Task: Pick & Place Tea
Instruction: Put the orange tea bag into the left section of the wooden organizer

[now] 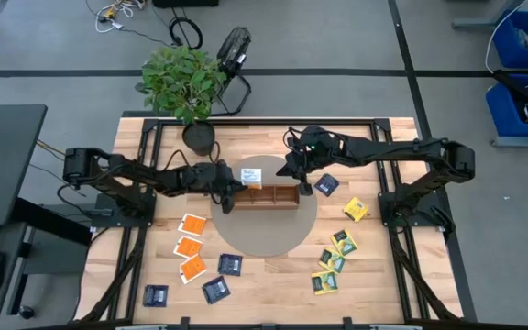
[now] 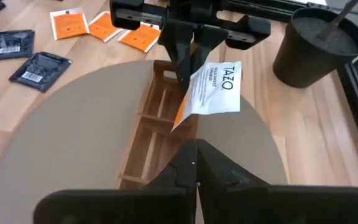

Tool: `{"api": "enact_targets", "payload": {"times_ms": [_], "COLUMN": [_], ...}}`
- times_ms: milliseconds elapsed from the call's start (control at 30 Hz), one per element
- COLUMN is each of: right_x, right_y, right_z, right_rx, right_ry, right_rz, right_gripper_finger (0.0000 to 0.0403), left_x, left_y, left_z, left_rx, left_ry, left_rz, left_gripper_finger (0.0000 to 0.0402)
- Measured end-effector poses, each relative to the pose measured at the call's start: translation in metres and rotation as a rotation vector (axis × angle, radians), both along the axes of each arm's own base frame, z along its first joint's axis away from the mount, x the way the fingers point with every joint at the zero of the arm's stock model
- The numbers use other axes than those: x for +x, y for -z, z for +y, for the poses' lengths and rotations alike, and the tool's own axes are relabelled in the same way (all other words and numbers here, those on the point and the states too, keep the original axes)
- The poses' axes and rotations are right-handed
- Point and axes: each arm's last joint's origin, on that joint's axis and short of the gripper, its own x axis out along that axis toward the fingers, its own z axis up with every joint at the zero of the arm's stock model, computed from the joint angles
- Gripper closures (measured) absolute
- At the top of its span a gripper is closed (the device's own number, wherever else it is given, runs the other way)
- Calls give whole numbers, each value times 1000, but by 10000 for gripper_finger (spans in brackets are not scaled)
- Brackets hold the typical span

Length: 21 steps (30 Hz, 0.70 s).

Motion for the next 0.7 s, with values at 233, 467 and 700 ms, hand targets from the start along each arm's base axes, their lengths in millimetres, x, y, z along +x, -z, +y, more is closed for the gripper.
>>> {"api": "enact_targets", "payload": {"times_ms": [233,467,700], "right_x": [1,1,1], "right_y": [-1,-1,-1], "right_z": [0,0,0], "right_rx": [-4,-2,-2], "right_ry": [-1,-4,-4], "right_rz": [-18,-18,-18], "right_gripper_finger": [396,396,396], "left_x": [-5,-4,-4], "left_y": [8,7,-4], "left_z": [-5,-10,-10], "left_rx": [29,21,22], "left_ry": [-54,-66,-60], "left_rz": [109,106,56], "left_gripper_finger": [399,399,399]}}
